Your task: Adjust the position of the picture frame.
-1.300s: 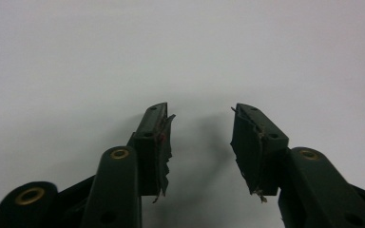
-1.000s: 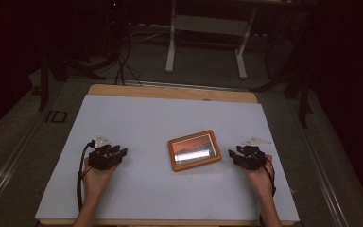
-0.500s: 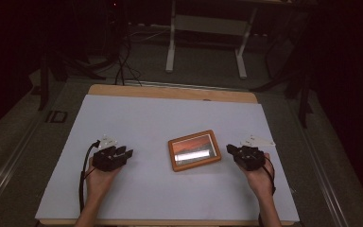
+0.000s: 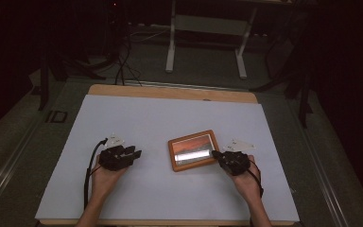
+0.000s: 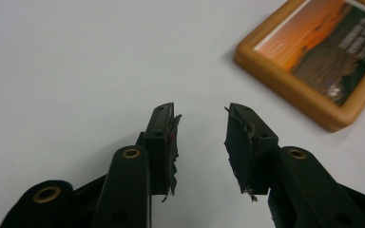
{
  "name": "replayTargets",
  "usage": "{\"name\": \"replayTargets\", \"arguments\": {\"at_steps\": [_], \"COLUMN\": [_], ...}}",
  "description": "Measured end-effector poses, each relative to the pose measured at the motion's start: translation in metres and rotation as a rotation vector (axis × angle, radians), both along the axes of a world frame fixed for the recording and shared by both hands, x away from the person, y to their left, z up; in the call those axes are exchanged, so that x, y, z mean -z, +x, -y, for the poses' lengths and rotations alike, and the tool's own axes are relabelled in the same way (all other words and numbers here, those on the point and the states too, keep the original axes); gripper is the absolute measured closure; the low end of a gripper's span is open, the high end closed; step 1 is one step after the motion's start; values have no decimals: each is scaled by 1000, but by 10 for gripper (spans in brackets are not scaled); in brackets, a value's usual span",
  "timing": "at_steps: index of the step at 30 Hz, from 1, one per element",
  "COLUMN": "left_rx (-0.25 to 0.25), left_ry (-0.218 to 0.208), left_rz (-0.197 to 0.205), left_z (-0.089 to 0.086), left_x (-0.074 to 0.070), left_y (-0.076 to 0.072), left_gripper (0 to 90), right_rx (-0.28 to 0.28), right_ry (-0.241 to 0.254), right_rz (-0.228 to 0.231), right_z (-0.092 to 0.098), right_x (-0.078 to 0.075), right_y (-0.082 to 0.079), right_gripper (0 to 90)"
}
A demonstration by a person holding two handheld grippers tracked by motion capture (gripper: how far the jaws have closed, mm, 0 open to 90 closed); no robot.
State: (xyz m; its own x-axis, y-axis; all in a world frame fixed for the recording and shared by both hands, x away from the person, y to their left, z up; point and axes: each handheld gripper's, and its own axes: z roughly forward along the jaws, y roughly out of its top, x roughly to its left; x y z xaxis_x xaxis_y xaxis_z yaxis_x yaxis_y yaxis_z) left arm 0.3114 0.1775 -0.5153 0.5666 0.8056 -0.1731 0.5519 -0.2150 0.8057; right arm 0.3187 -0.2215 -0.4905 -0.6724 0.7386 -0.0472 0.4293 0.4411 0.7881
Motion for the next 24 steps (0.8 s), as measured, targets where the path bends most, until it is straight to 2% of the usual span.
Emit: {"name": "replayTargets", "arguments": {"at_steps": [5, 7, 10, 14, 17, 20, 24], "left_rx": [63, 91, 129, 177, 189, 206, 253], "left_ry": [-17, -14, -35, -32, 5, 6, 26], "left_rz": [7, 0, -16, -24, -17, -29, -56], "left_z": [12, 19, 32, 48, 59, 65, 83], "left_x": [-7, -9, -12, -18, -21, -22, -23], "left_y": [5, 10, 19, 32, 40, 47, 65], "left_gripper": [614, 605, 588, 538, 518, 493, 456], "right_rx": [8, 11, 20, 15, 8, 9, 1], "right_ry": [42, 40, 41, 48, 46, 42, 45], "right_rz": [-23, -30, -44, -58, -54, -54, -72], "right_z": [4, 5, 8, 10, 11, 11, 14], "right_x": [3, 5, 7, 9, 10, 10, 13], "right_y": [1, 1, 1, 0, -1, -1, -1], "right_gripper": [898, 899, 899, 899, 899, 899, 899]}}
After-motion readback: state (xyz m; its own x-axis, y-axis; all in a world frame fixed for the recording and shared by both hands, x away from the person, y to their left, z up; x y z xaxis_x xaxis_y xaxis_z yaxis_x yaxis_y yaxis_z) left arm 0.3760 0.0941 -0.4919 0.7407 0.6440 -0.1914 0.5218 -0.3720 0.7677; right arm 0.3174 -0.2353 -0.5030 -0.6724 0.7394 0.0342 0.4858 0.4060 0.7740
